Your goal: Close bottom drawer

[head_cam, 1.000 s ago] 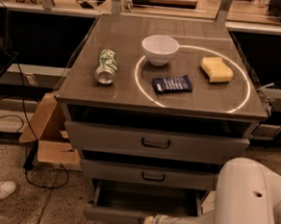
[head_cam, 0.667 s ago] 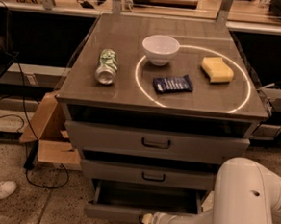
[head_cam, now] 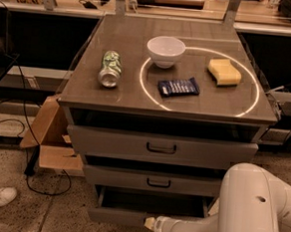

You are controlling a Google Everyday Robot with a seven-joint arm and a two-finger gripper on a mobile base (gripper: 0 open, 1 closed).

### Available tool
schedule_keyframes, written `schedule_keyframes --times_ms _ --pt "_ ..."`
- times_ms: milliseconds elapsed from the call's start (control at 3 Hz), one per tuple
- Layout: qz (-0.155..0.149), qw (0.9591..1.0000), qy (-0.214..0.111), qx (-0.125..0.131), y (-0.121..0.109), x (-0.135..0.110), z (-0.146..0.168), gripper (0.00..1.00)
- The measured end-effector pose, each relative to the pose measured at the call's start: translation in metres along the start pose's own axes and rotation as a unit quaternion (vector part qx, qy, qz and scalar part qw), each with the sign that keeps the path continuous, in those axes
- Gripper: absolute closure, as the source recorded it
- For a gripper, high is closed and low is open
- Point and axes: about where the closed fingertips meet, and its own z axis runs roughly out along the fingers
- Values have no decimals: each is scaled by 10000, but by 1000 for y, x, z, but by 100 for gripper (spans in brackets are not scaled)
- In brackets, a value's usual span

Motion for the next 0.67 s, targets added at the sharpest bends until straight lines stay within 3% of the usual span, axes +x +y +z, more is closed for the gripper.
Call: schedule_keyframes --times_ms 667 --pt "20 10000 -68 -58 4 -7 5 100"
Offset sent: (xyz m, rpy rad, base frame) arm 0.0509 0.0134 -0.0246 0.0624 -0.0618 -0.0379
